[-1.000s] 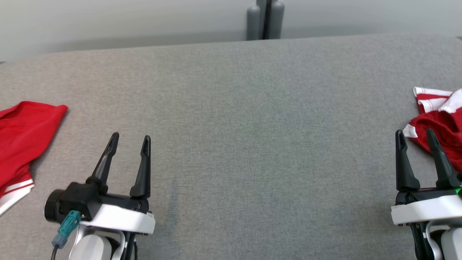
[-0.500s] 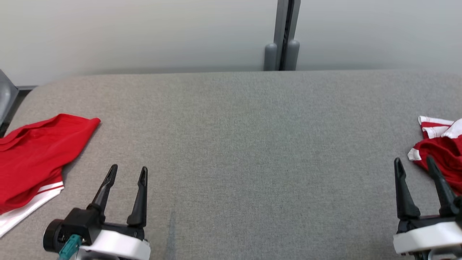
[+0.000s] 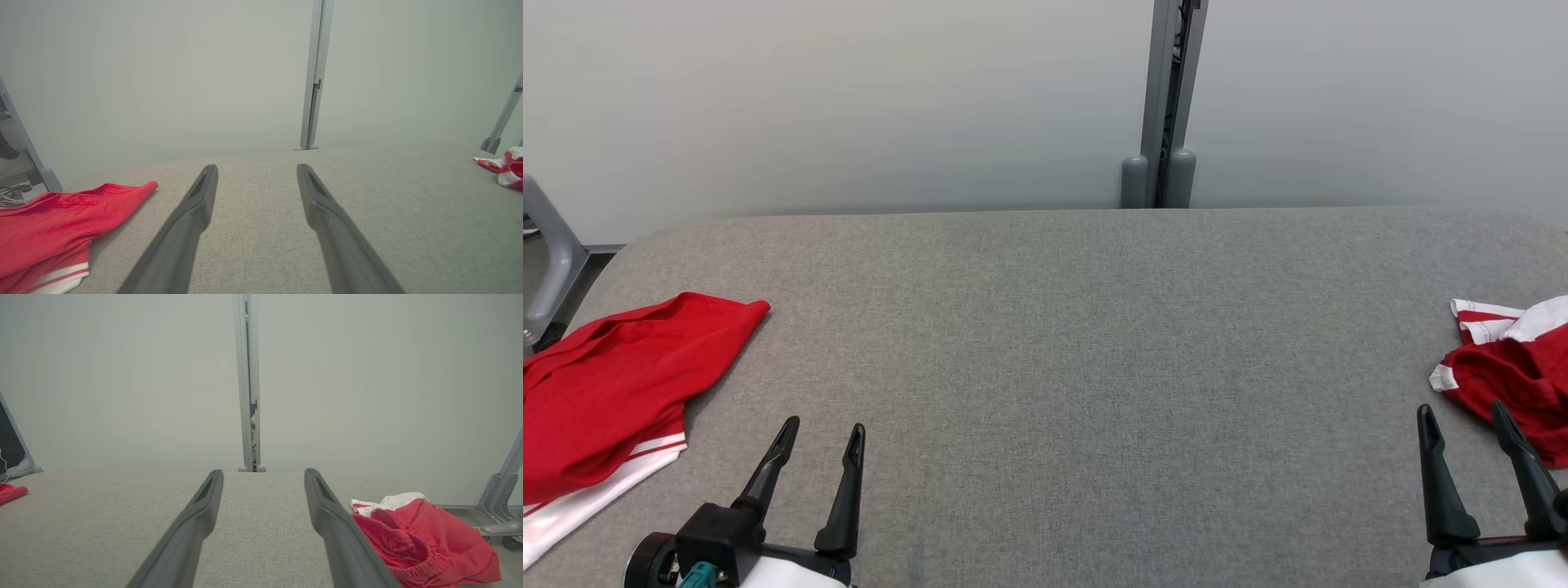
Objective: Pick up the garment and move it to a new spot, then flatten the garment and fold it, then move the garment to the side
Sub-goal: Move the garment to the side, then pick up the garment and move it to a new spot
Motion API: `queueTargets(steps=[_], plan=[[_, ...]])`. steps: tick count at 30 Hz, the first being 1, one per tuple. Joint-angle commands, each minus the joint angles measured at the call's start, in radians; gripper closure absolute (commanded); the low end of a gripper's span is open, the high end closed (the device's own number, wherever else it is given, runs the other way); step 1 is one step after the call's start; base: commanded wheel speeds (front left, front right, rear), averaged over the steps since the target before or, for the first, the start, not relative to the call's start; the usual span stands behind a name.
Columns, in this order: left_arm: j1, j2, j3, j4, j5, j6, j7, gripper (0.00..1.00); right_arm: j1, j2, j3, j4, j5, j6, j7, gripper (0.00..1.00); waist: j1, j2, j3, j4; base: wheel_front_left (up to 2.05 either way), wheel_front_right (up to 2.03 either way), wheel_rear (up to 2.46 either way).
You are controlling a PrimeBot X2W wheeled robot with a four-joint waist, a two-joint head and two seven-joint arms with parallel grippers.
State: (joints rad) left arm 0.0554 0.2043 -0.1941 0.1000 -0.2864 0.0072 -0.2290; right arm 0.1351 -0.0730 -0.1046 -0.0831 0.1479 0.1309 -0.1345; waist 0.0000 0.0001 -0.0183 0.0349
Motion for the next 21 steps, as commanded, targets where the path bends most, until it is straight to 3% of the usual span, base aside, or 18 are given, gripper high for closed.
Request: queueTargets(steps=[1, 21], plan=[[0.004, 0.005, -0.001, -0.004, 0.000, 0.003, 0.002, 0.00, 0.018, 0.002, -0.004, -0.011, -0.008, 0.000, 0.006, 0.00, 0.0000, -0.0001, 0.000, -0.001, 0.00, 0.00, 0.00], [-0.017, 0.015, -0.009, 0.003, -0.013, 0.018, 0.005, 0.00, 0.013, 0.013, -0.012, -0.025, -0.013, 0.000, 0.005, 0.00, 0.0000, -0.0001, 0.008, 0.002, 0.00, 0.00, 0.00]])
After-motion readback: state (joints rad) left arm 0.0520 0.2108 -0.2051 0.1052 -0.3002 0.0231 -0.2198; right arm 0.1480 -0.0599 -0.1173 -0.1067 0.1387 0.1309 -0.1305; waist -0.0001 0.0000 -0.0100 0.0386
